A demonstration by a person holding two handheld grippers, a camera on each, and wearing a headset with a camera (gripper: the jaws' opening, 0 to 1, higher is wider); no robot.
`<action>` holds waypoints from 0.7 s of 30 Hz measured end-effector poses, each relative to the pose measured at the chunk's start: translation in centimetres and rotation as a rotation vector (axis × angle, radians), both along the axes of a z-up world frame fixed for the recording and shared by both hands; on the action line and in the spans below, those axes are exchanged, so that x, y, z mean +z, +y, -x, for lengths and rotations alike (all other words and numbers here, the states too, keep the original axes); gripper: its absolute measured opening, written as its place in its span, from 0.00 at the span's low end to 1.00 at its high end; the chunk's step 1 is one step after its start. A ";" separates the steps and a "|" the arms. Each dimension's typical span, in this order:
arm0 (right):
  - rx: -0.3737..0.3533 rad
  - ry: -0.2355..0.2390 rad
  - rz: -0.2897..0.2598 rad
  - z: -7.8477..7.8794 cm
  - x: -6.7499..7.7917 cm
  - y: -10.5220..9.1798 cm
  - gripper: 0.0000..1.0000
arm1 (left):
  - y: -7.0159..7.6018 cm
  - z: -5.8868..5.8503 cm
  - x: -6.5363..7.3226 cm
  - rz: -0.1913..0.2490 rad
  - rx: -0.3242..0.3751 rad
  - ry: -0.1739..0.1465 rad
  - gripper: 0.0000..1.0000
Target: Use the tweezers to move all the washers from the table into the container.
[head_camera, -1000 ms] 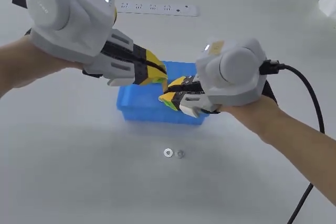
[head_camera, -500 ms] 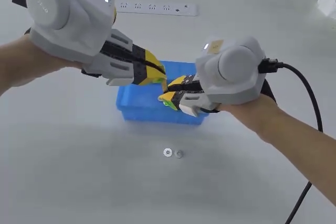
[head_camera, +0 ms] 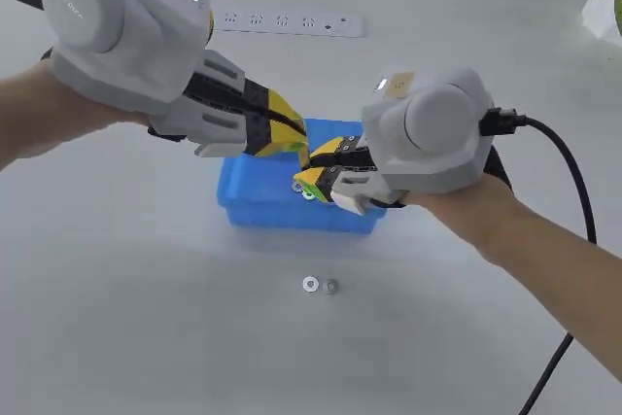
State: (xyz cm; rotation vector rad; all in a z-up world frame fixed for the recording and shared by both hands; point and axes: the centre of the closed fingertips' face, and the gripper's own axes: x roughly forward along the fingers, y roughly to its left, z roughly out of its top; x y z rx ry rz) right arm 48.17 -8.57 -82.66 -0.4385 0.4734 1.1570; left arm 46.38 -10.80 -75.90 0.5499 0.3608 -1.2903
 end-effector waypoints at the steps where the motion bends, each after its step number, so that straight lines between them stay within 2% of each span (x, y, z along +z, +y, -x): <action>1: 0.000 0.000 -0.006 0.1 0.3 0.0 0.12 | 0.0 0.2 0.3 0.003 -0.005 -0.005 0.06; 8: 0.011 -0.032 -0.013 0.8 2.1 0.1 0.13 | 0.2 1.1 1.9 0.006 -0.005 -0.037 0.06; 11: 0.015 -0.048 -0.010 1.4 2.6 0.1 0.13 | 0.4 1.7 2.4 0.007 -0.005 -0.041 0.06; 21: 0.038 -0.075 -0.004 4.0 3.9 -0.2 0.13 | 0.0 4.7 3.8 -0.004 -0.030 -0.057 0.06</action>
